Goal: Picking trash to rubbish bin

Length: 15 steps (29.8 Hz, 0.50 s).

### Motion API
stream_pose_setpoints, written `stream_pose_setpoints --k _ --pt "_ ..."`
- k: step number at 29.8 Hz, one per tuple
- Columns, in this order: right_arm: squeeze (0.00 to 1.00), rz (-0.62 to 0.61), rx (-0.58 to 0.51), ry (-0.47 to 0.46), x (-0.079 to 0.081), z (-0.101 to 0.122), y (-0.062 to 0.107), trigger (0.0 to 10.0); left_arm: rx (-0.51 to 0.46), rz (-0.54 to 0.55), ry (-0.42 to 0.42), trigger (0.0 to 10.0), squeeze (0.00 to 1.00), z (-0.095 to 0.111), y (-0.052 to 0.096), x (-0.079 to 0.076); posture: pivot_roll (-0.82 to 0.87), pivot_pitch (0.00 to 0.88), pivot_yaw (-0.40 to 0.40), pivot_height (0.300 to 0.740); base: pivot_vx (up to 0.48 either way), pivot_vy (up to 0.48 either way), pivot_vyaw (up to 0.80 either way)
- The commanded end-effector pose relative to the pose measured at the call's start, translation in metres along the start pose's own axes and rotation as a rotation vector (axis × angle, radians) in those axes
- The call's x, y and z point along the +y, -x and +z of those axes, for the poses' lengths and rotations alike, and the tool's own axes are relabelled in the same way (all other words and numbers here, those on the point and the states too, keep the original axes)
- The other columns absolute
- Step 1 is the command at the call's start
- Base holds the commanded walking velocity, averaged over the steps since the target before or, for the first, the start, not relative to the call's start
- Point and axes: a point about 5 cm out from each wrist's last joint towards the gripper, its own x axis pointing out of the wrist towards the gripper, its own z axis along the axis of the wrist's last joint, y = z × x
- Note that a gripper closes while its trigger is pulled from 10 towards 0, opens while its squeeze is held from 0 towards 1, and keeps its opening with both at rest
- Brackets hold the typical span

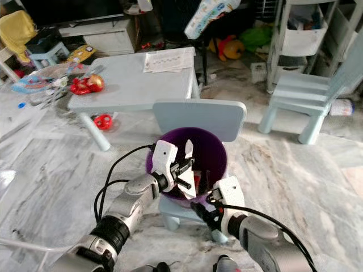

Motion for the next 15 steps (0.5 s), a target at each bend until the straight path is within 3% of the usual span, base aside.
stream_pose_setpoints --k 1,4,9,15 --pt "0.00 -0.003 0.001 0.003 0.005 0.005 0.006 10.0 -0.015 0.002 0.018 10.0 1.00 0.000 -0.007 -0.010 -0.38 0.170 0.196 0.740 0.000 0.000 0.00" --pt "0.00 -0.002 0.006 0.001 0.007 0.006 0.009 10.0 -0.029 0.027 0.019 10.0 1.00 0.000 -0.009 -0.010 -0.39 0.173 0.196 0.740 0.000 0.000 0.00" --pt "0.00 0.004 0.015 0.023 0.014 0.008 0.010 10.0 -0.065 0.137 0.036 10.0 1.00 0.006 -0.008 0.002 -0.41 0.171 0.194 0.740 0.000 0.000 0.00" --pt "0.00 0.004 0.005 0.030 0.017 0.017 0.010 10.0 -0.106 0.258 -0.005 10.0 1.00 0.013 -0.005 0.015 -0.41 0.168 0.192 0.740 0.000 0.000 0.00"
